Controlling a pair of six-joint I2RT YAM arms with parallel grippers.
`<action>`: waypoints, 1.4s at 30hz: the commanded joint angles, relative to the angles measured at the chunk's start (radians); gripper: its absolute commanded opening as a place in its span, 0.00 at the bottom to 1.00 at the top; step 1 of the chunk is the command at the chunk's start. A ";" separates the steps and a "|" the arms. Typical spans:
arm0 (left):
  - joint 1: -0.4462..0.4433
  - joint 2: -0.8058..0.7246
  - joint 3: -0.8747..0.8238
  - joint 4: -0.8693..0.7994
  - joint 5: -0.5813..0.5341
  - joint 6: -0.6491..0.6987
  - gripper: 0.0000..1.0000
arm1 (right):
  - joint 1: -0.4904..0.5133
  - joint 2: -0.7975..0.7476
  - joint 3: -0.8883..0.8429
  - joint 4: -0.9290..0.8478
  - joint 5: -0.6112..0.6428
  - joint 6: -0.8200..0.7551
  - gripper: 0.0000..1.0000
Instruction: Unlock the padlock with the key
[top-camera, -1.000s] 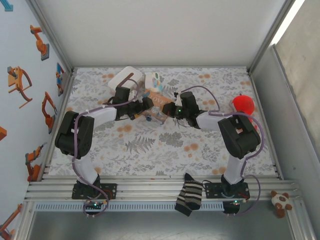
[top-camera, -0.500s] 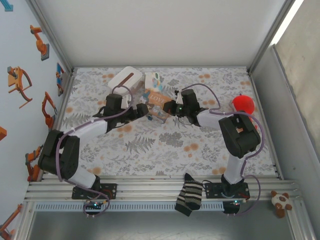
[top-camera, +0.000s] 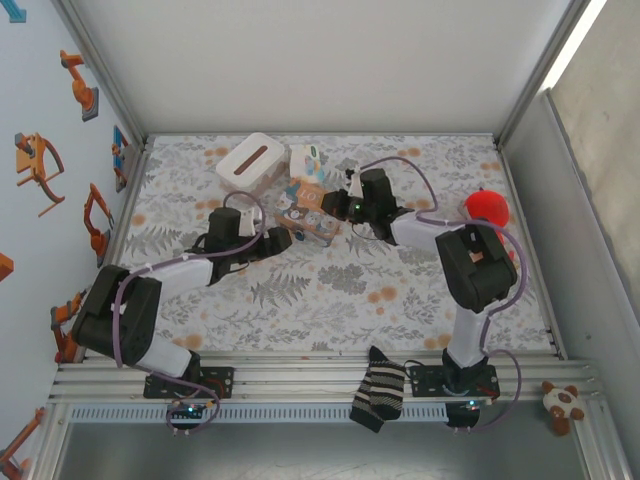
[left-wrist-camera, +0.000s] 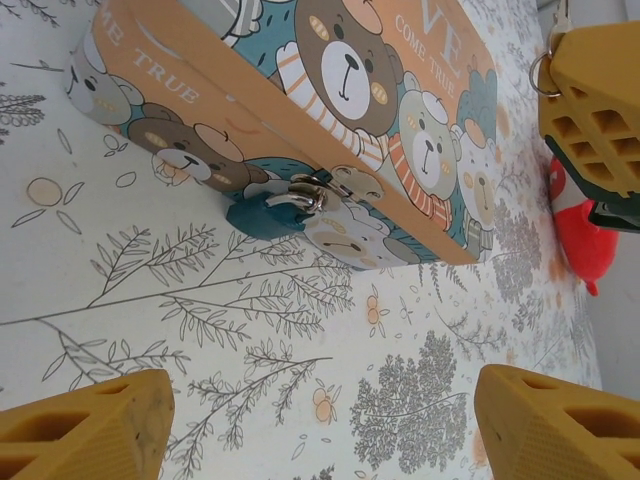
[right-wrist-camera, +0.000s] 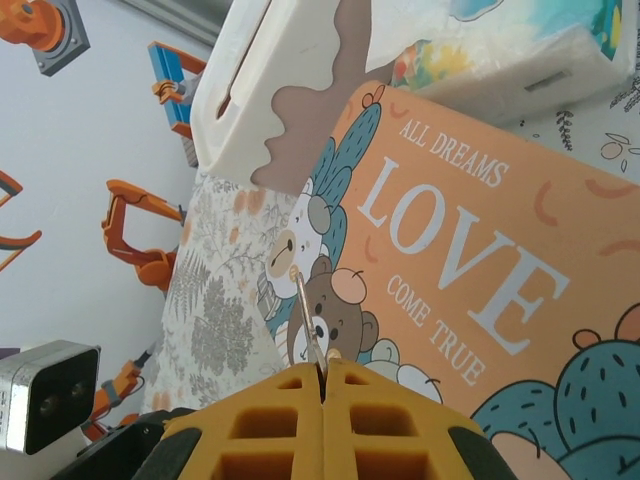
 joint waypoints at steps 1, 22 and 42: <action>0.003 0.059 -0.009 0.128 0.062 0.021 0.74 | -0.002 0.029 0.030 0.015 -0.011 0.010 0.00; 0.022 0.395 0.131 0.385 0.143 0.043 0.54 | -0.002 0.060 0.061 -0.156 0.009 -0.079 0.00; -0.007 0.509 0.178 0.471 0.211 -0.012 0.40 | -0.002 0.057 0.067 -0.192 0.009 -0.104 0.00</action>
